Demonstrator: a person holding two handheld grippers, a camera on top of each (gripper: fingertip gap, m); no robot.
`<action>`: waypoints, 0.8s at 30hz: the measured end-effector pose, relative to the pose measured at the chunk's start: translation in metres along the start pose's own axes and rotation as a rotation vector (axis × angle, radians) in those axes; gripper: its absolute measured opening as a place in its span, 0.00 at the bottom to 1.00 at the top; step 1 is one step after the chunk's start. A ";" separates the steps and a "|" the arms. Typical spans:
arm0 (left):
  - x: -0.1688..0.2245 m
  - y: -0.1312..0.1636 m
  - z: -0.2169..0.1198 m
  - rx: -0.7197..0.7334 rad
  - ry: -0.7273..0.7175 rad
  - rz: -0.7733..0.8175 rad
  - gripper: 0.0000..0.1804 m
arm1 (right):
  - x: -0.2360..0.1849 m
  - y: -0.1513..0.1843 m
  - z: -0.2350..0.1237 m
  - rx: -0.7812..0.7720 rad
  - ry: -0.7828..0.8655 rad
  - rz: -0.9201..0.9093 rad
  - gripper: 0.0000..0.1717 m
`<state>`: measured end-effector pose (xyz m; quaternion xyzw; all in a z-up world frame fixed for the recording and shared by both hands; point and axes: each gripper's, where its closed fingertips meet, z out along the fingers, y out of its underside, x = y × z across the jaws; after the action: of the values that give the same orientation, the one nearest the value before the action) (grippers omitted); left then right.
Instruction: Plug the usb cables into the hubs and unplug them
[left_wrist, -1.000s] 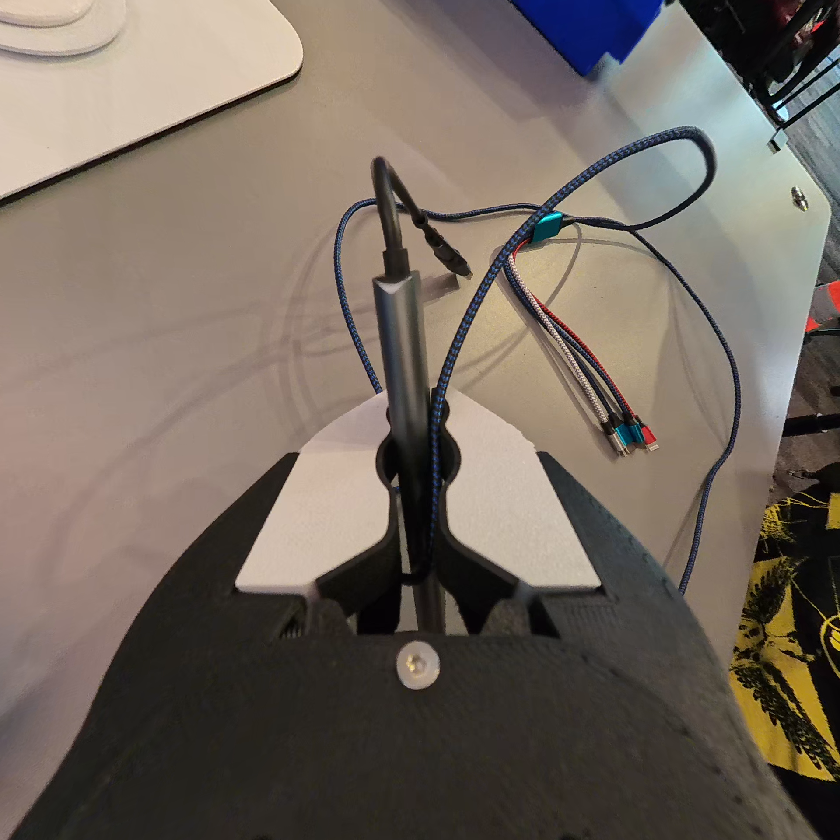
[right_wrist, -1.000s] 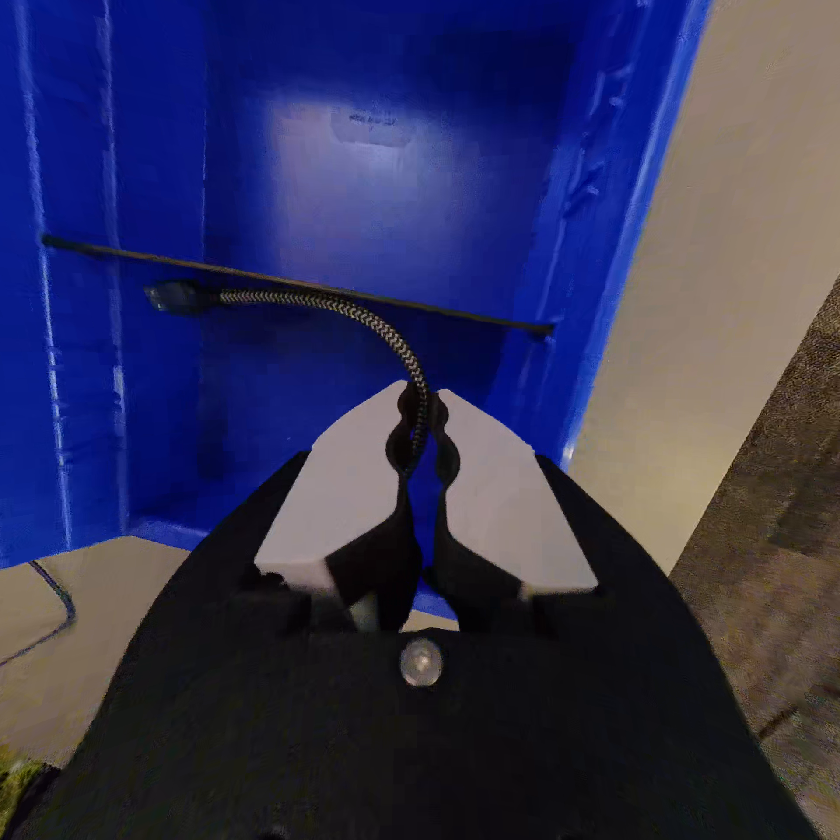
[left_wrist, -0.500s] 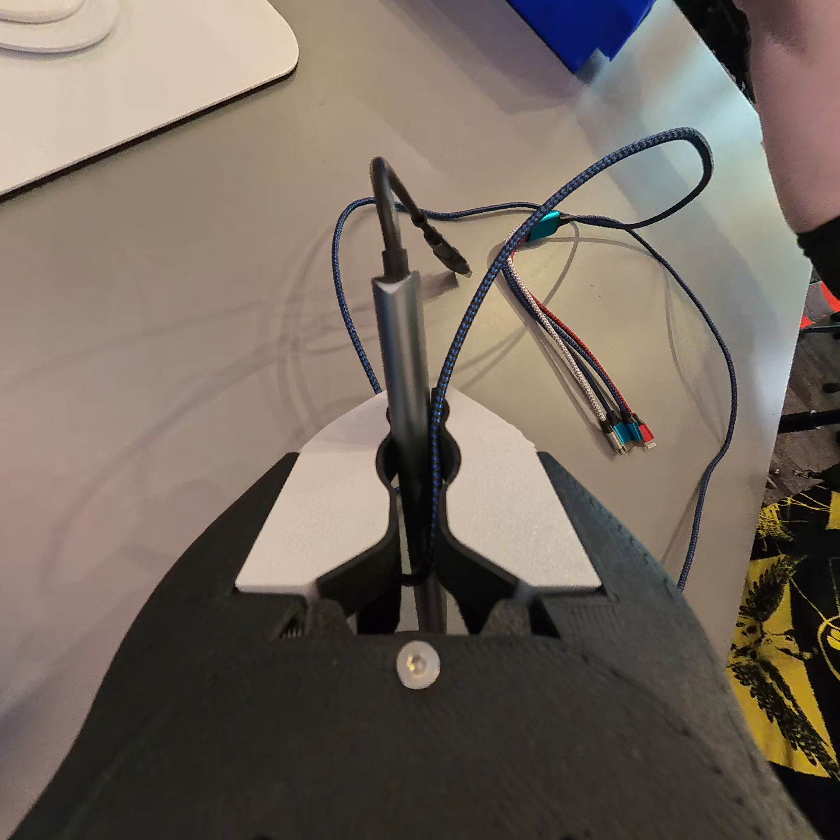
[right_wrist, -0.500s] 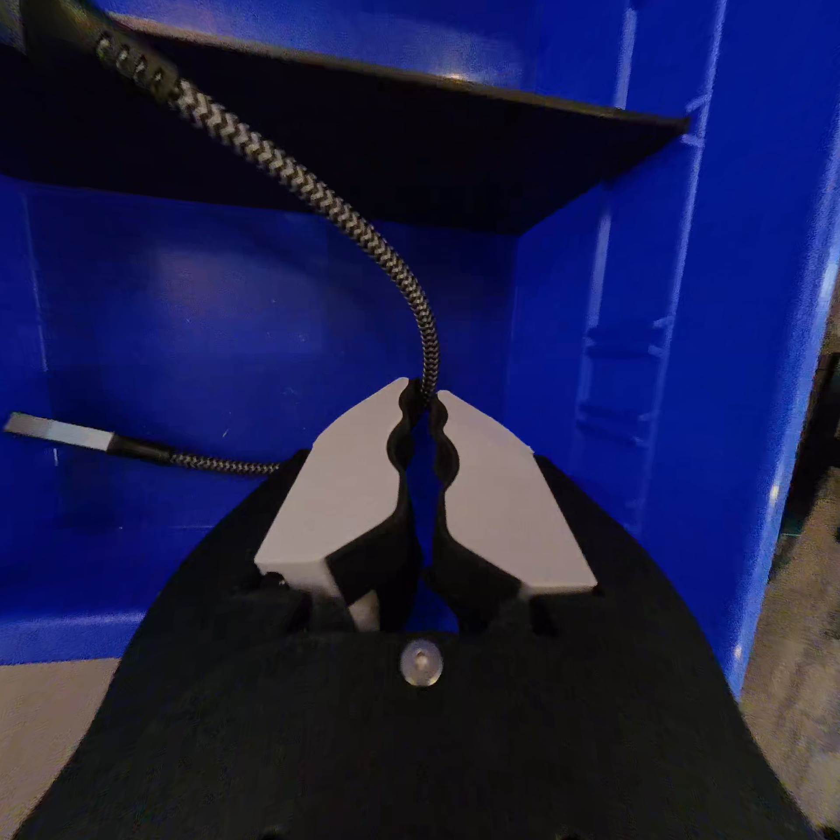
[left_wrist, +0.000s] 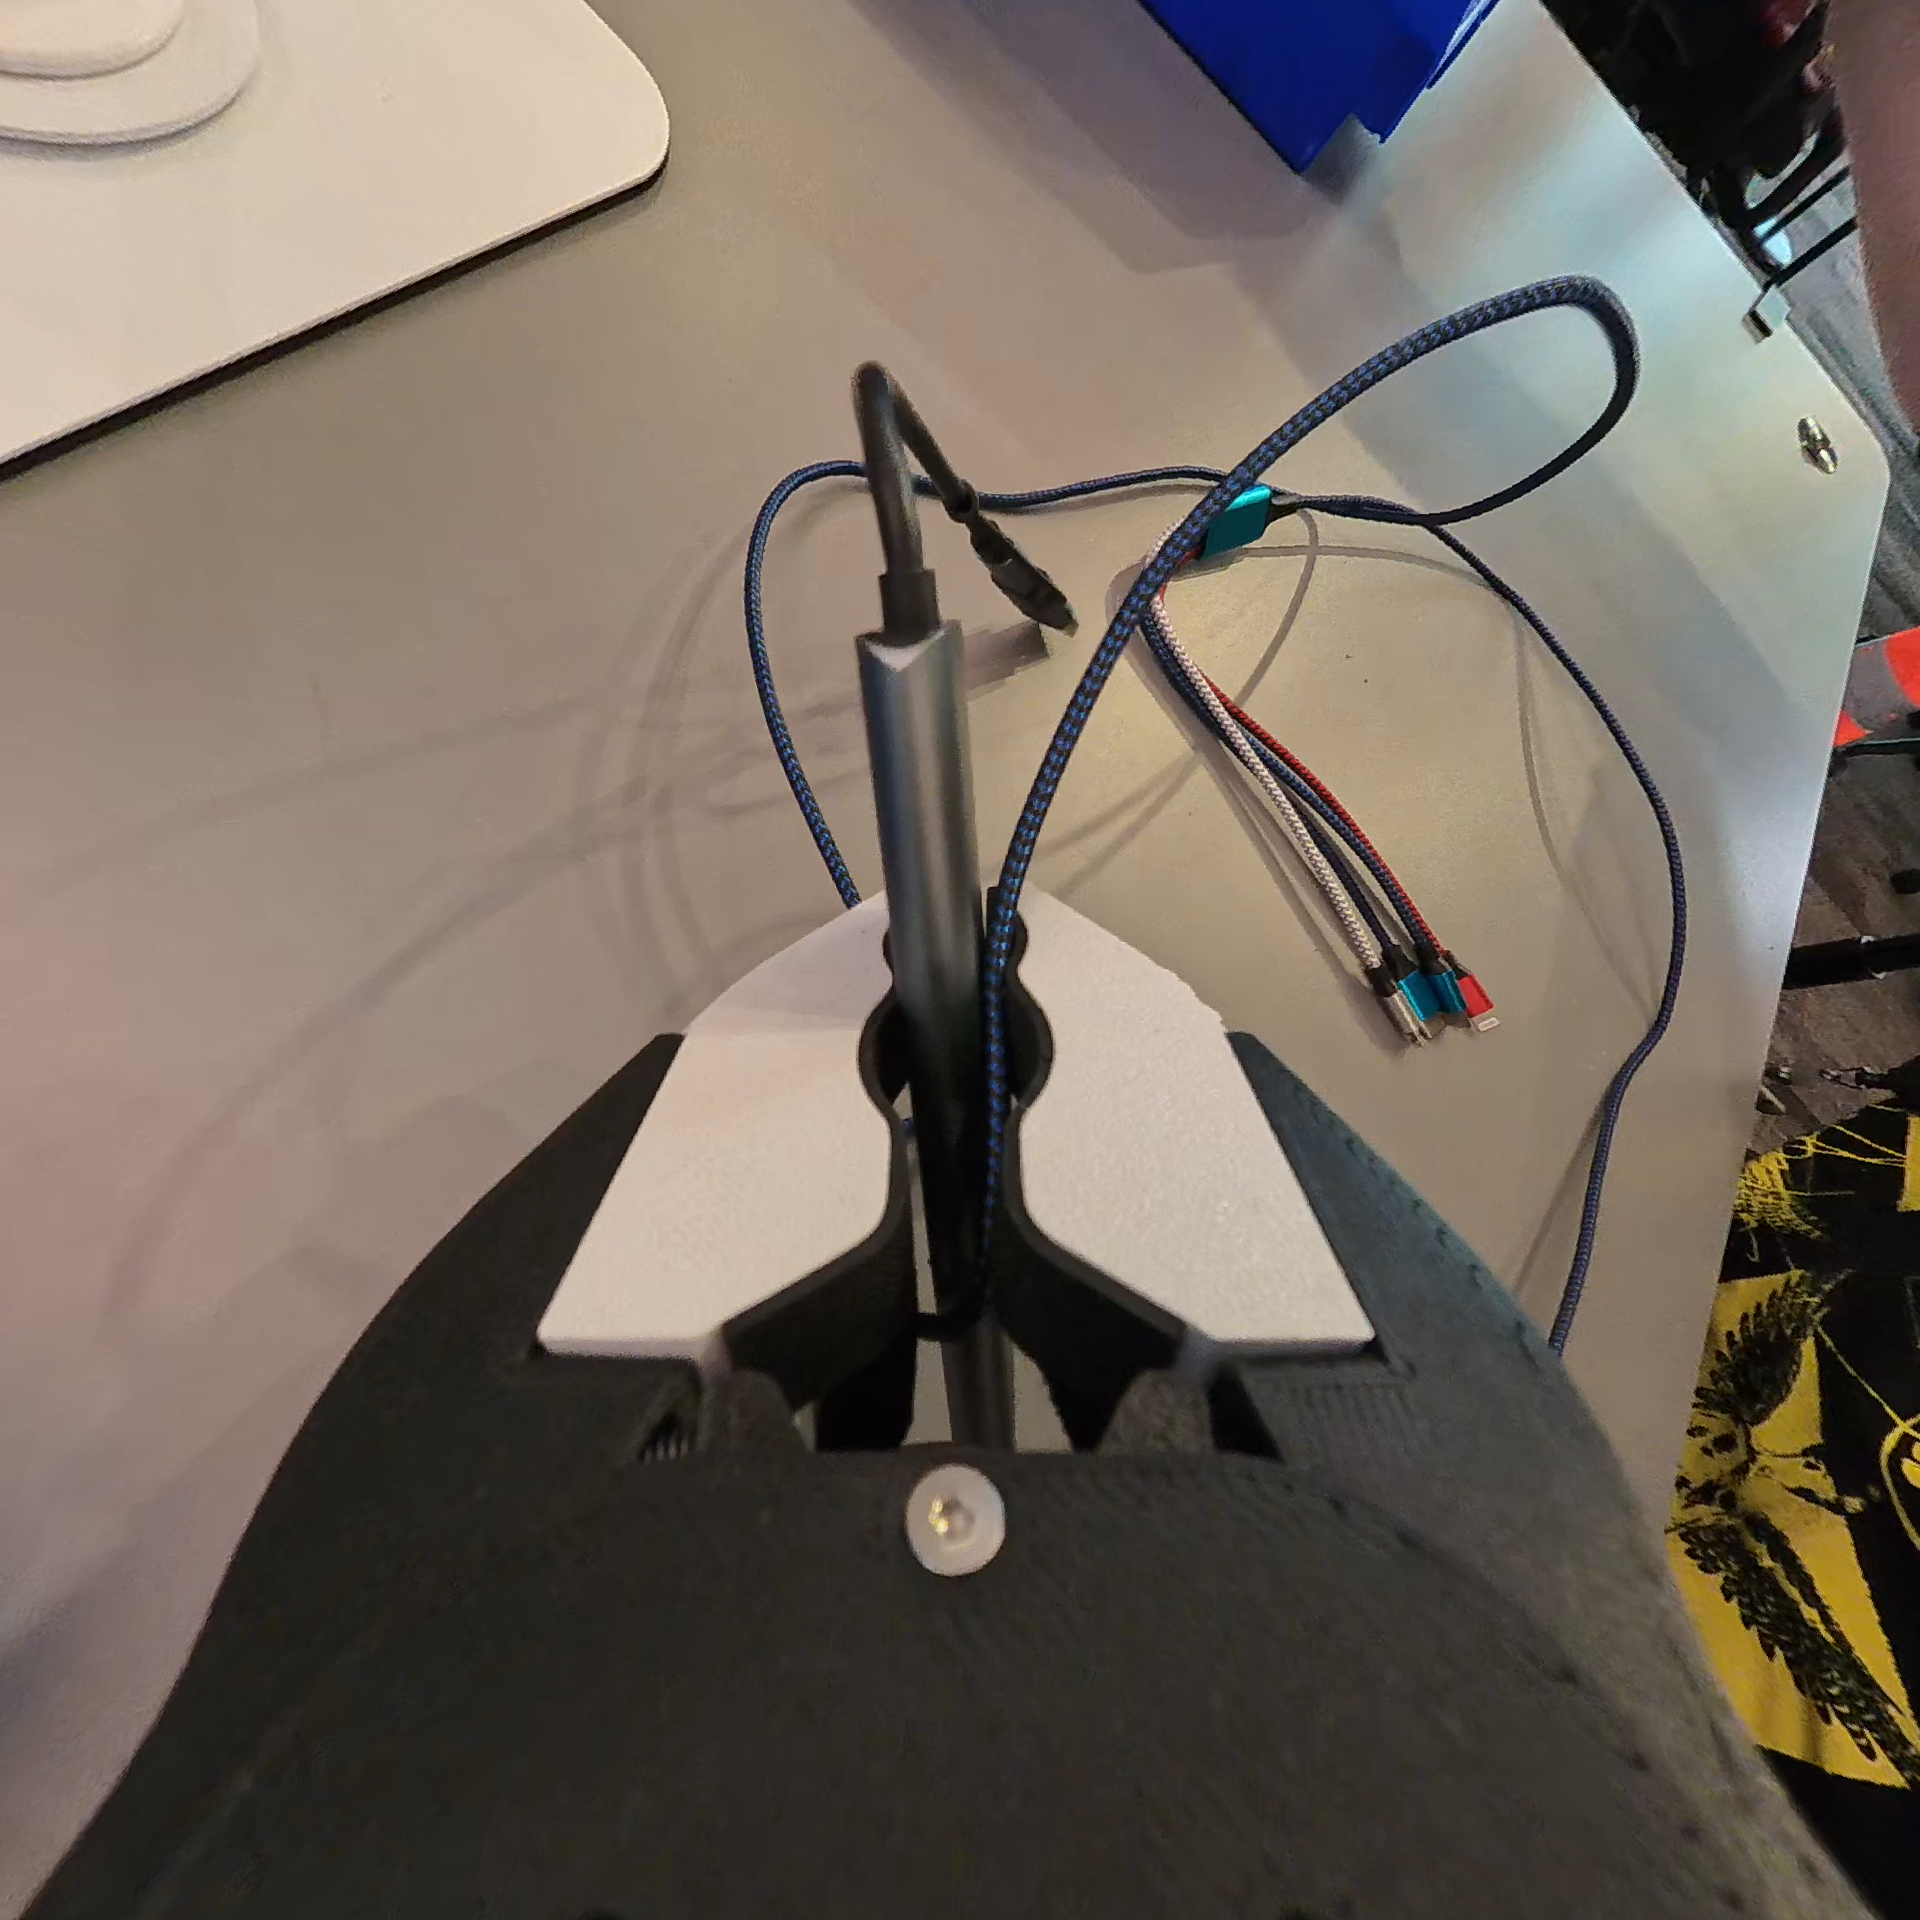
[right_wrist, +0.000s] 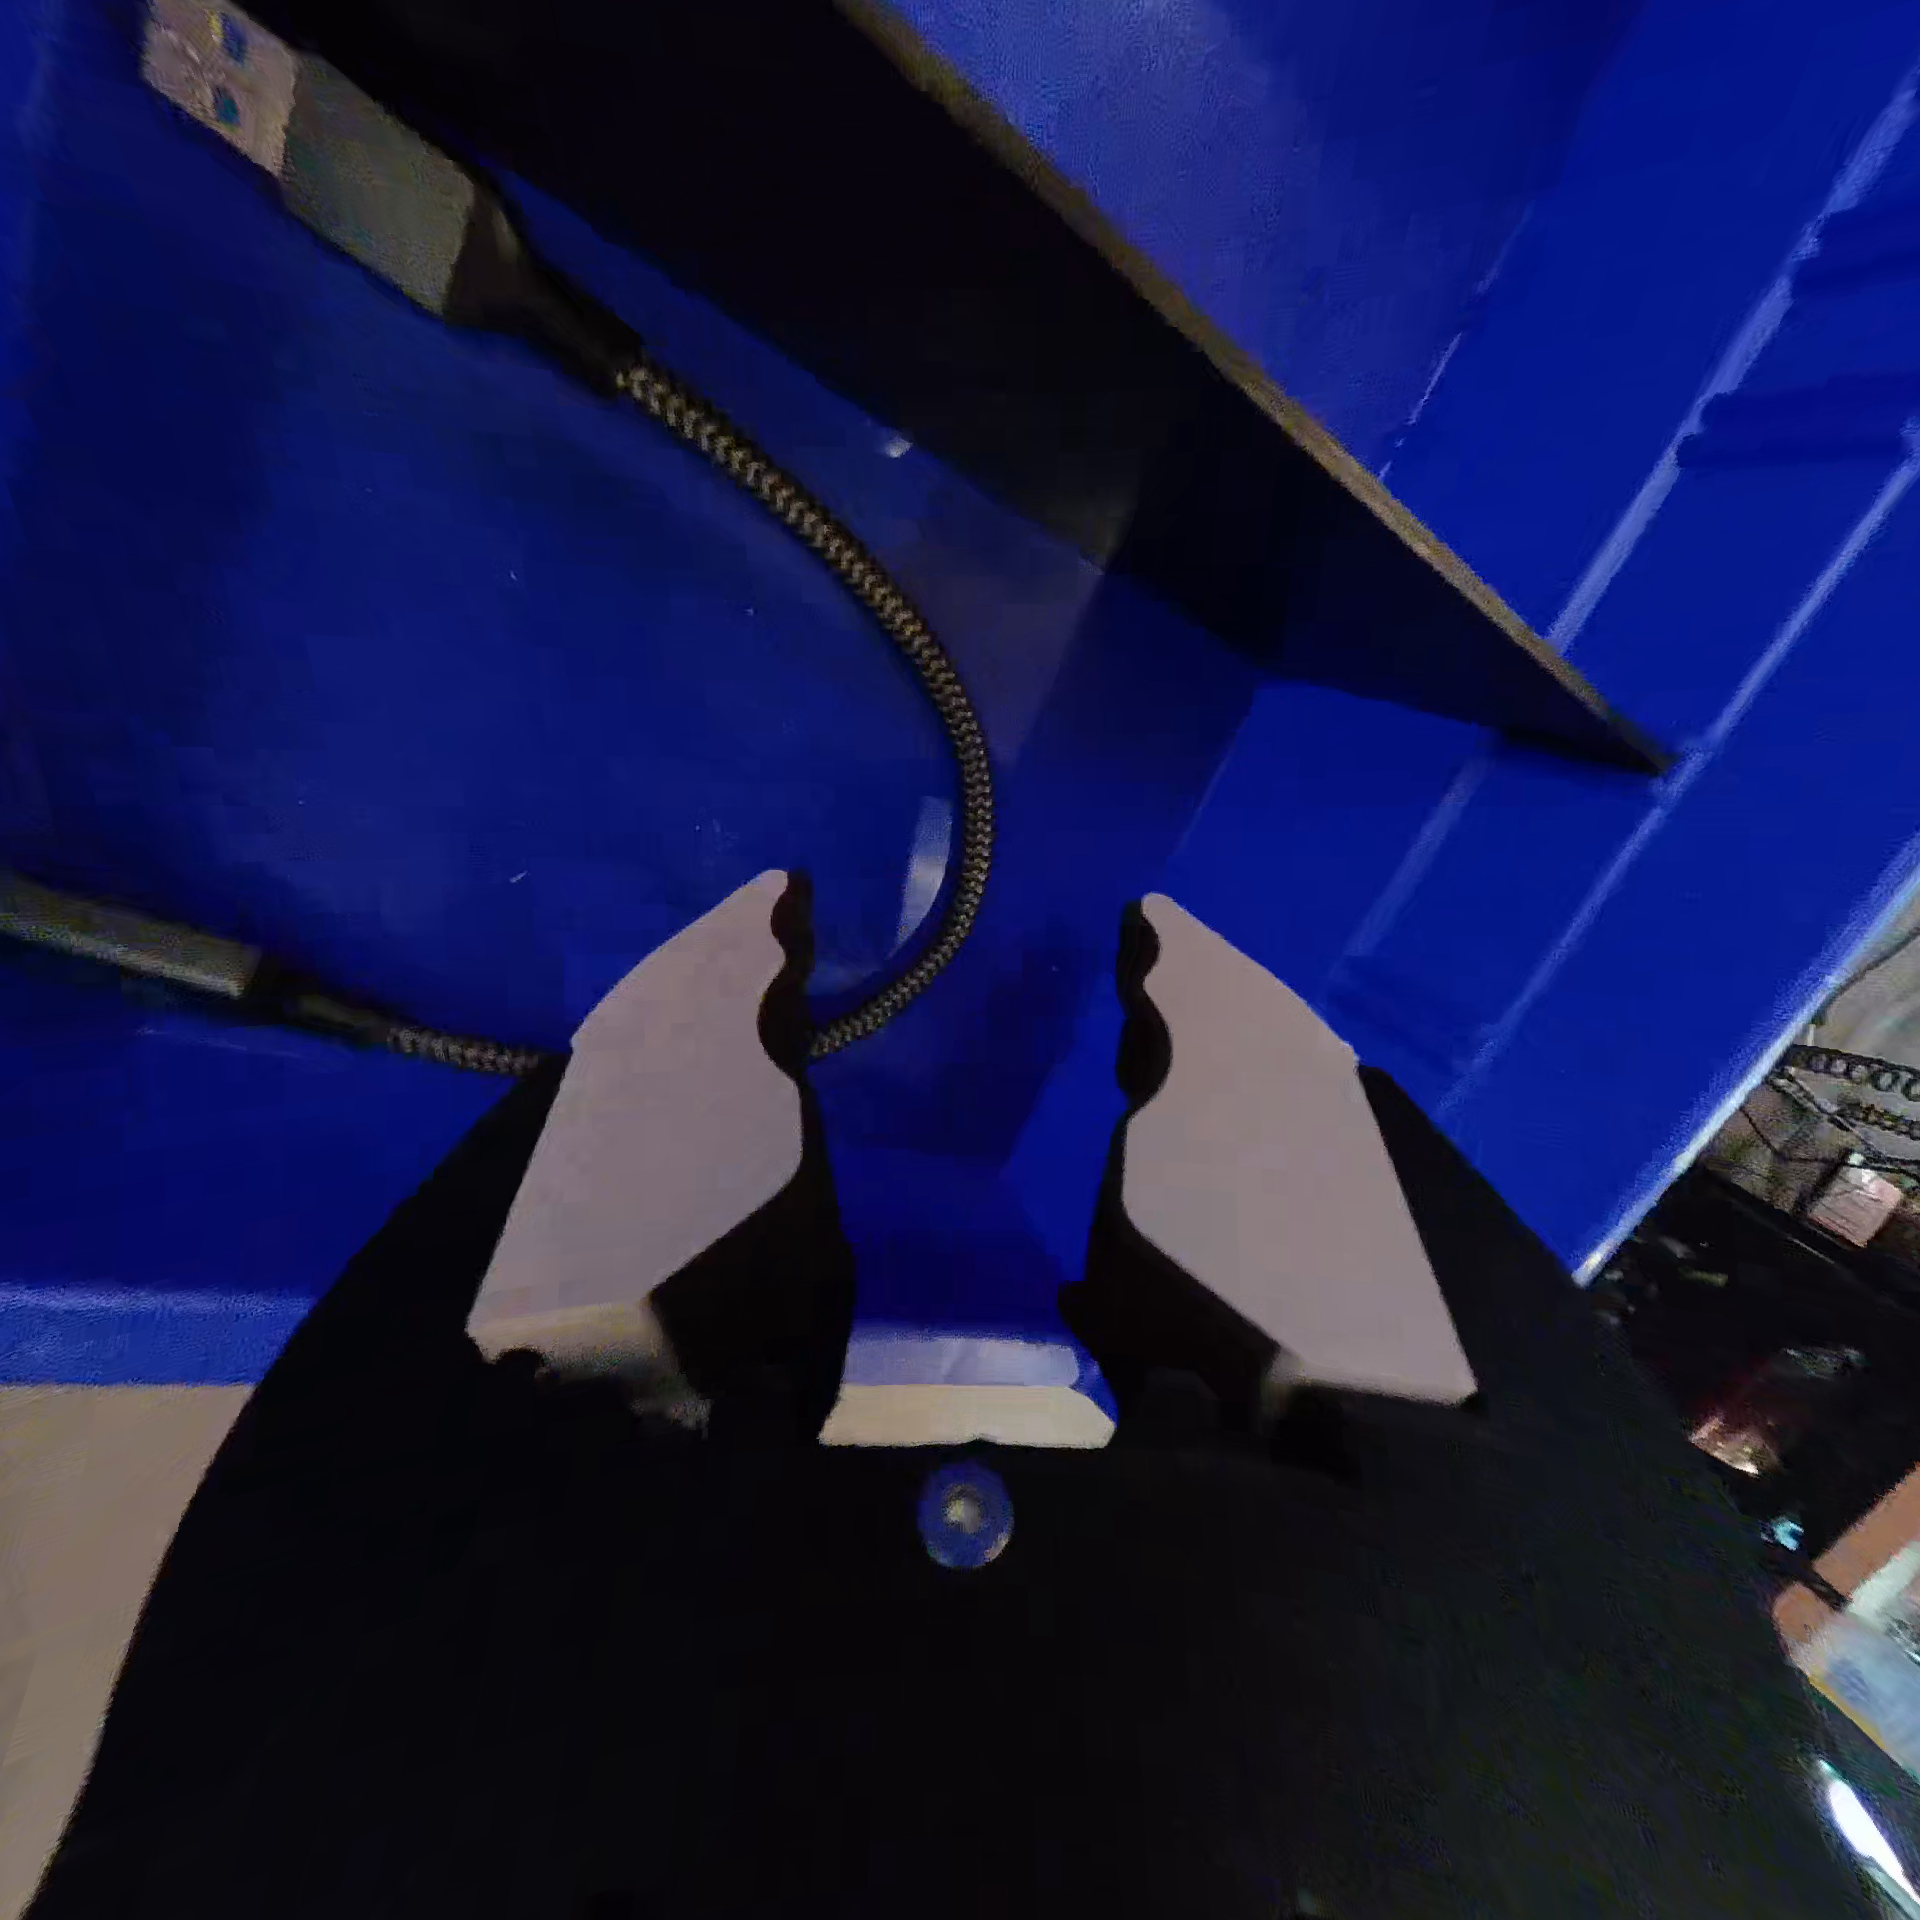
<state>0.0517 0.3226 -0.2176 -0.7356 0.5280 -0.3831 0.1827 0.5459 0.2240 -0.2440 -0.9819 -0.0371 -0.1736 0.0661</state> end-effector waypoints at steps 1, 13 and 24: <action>0.001 0.000 0.000 0.003 0.006 -0.004 0.06 | 0.000 -0.004 -0.007 0.042 -0.011 0.011 0.37; 0.025 -0.014 -0.006 0.036 0.047 0.137 0.06 | -0.184 -0.066 -0.195 0.802 -0.371 -0.272 0.22; 0.065 -0.007 0.005 -0.085 0.038 0.375 0.07 | -0.384 -0.107 -0.238 0.840 -0.888 -0.719 0.19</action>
<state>0.0700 0.2647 -0.1915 -0.6240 0.6748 -0.3336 0.2097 0.0961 0.2769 -0.1431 -0.7782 -0.4463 0.2612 0.3564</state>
